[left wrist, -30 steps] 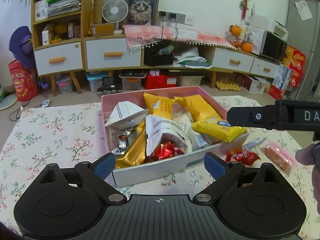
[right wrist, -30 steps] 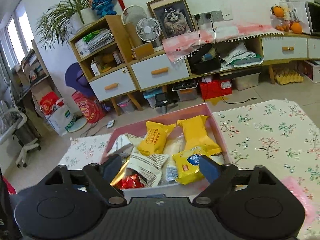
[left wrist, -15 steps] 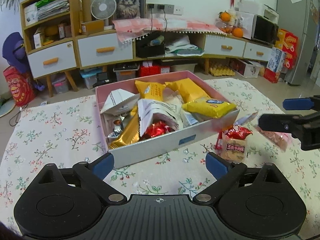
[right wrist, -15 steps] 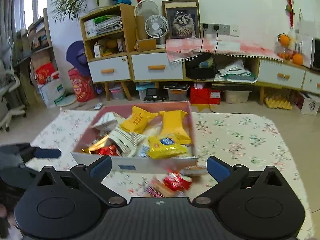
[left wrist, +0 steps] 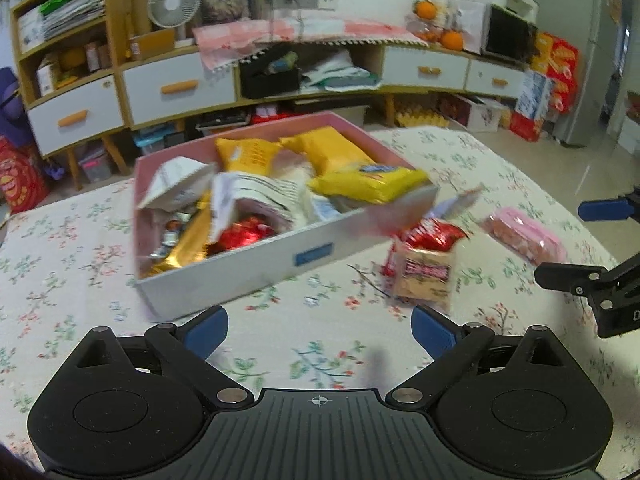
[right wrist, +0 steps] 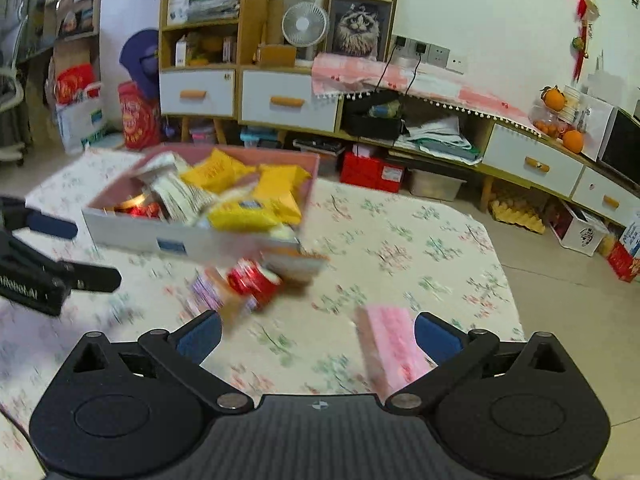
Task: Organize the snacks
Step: 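Withdraw both tools from the box toward the cake and pink packets, then grasp the beef-flavour cake packet with the left tool while the right tool grasps the pink packet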
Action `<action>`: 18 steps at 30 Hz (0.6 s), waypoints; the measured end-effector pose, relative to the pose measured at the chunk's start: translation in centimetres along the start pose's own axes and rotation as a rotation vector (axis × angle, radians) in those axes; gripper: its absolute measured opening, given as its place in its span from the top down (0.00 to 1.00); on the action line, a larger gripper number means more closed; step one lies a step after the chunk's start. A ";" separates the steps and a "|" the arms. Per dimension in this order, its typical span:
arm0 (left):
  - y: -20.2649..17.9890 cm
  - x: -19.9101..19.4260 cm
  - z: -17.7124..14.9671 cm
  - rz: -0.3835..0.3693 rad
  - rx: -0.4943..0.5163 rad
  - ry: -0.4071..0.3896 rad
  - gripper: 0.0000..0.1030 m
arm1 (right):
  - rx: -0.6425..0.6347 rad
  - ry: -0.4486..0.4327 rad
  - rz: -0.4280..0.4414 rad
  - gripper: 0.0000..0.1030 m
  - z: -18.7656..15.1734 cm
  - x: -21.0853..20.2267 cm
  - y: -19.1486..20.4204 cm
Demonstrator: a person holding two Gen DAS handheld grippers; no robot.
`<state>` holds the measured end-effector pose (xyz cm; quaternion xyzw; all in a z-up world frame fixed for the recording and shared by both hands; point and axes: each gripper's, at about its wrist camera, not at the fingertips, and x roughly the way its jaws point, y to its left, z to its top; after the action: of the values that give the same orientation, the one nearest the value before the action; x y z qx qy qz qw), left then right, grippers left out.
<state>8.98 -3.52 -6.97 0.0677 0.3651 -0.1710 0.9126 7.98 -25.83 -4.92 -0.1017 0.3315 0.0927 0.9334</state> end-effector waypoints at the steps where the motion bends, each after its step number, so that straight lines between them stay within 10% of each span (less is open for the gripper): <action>1: -0.4 0.2 -0.1 -0.002 0.011 0.002 0.04 | -0.004 0.009 -0.002 0.23 -0.4 0.1 -0.3; 18: -4.9 4.5 -0.8 -0.044 0.037 -0.031 0.04 | 0.114 0.121 -0.010 0.23 -4.9 3.7 -5.5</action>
<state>9.70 -9.05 -10.63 0.0736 0.3491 -0.1986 0.9128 9.18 -31.93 -10.32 -0.0556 0.3914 0.0627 0.9164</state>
